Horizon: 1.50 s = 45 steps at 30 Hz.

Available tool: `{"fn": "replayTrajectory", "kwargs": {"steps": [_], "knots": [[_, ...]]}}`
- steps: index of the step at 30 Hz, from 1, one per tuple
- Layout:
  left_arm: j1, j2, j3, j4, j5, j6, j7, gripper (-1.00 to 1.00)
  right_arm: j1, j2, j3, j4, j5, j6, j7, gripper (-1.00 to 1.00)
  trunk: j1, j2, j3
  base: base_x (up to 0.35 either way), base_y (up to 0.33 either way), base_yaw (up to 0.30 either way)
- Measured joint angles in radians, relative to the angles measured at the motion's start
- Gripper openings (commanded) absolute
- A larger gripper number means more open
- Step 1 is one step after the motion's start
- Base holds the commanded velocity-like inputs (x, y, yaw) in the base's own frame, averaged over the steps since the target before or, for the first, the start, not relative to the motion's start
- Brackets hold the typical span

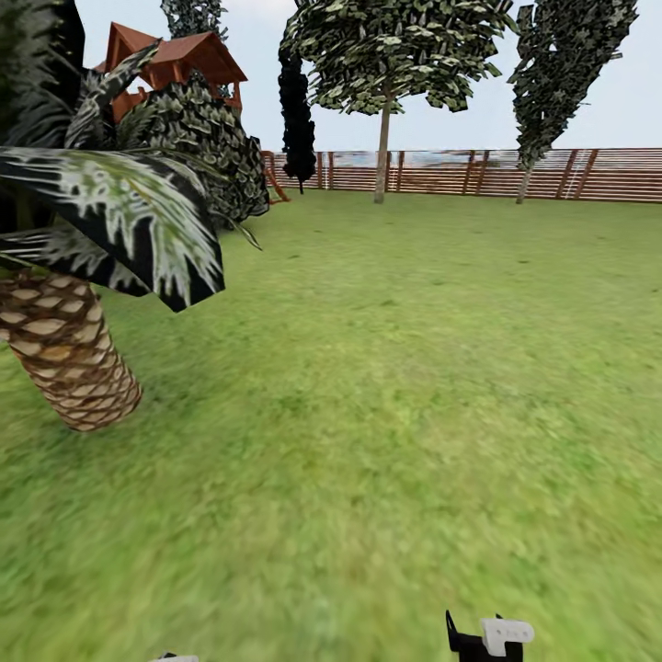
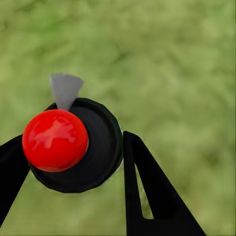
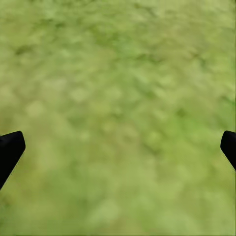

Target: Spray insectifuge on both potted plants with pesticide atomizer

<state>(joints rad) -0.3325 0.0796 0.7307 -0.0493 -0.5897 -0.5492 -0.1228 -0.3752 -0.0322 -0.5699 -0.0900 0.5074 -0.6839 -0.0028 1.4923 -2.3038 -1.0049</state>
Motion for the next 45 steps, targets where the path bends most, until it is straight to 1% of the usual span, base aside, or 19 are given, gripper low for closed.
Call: {"fn": "replayTrajectory", "kwargs": {"steps": [30,33,35,45], "knots": [[0.000,0.000,0.002,0.000,0.000,0.000,0.000,-1.00,0.000,0.000,0.000,-0.001,-0.001,0.000,0.000,1.00,0.000,0.000,0.000,0.340,0.000,0.000],[0.000,0.000,0.002,0.000,0.000,0.000,0.000,-1.00,0.000,-0.001,0.000,-0.002,-0.001,0.000,0.003,1.00,0.000,0.000,0.000,0.326,-0.112,0.000],[0.000,0.001,0.002,0.000,0.001,-0.002,0.000,-1.00,0.000,-0.008,-0.001,-0.004,0.000,-0.002,0.007,1.00,0.000,0.000,0.000,0.307,-0.194,0.000],[0.000,0.004,0.003,0.000,0.001,-0.003,0.000,-1.00,0.000,-0.009,0.000,-0.003,-0.001,-0.002,0.002,1.00,0.000,0.000,0.000,0.306,-0.196,0.000]]}}
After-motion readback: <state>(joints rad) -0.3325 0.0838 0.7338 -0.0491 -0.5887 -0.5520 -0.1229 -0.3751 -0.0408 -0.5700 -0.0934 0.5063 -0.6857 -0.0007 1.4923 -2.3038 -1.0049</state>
